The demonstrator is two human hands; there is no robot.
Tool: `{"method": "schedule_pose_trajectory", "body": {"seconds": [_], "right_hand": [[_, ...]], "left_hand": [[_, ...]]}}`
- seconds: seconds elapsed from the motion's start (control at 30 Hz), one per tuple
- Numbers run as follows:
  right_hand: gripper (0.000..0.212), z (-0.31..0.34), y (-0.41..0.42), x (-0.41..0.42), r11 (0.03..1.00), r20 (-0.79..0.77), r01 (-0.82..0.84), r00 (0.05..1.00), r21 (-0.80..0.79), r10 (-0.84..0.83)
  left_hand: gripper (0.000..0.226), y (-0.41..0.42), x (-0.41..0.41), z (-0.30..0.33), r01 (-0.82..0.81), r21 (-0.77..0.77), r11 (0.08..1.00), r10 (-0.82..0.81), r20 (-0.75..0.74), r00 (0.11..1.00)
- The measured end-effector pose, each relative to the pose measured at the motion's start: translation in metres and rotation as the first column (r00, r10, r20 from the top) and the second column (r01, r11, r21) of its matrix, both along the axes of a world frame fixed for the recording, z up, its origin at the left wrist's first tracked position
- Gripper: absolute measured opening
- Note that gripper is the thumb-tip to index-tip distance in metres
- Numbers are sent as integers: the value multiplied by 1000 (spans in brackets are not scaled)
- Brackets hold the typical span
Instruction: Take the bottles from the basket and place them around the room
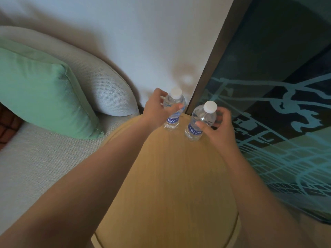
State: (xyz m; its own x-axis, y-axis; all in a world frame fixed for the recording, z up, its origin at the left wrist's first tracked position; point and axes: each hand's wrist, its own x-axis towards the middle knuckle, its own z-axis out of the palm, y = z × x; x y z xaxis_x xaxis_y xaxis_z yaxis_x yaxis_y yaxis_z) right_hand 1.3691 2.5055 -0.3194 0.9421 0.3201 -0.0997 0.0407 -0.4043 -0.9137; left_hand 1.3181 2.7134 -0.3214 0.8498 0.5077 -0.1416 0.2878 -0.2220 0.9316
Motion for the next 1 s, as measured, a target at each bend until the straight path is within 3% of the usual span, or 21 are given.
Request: {"method": "schedule_pose_trajectory", "body": {"seconds": [0.23, 0.6, 0.77, 0.9, 1.0], "right_hand": [[61, 7, 16, 19, 994, -14, -109, 994, -28, 108], [60, 7, 31, 16, 997, 22, -74, 997, -33, 75], [65, 24, 32, 10, 999, -27, -49, 998, -19, 48], [82, 37, 26, -2, 992, -75, -98, 993, -85, 91], [81, 58, 21, -10, 984, -55, -52, 998, -173, 43]], "left_hand": [[54, -3, 6, 2, -18, -28, 999, 18, -11, 1000], [59, 0, 13, 5, -17, -93, 996, 16, -16, 1000], [66, -7, 6, 19, -18, 26, 1000, 19, -53, 998], [80, -11, -9, 31, 24, 97, 995, -12, -129, 992], [78, -12, -23, 51, -14, 170, 985, 35, -121, 992]]}}
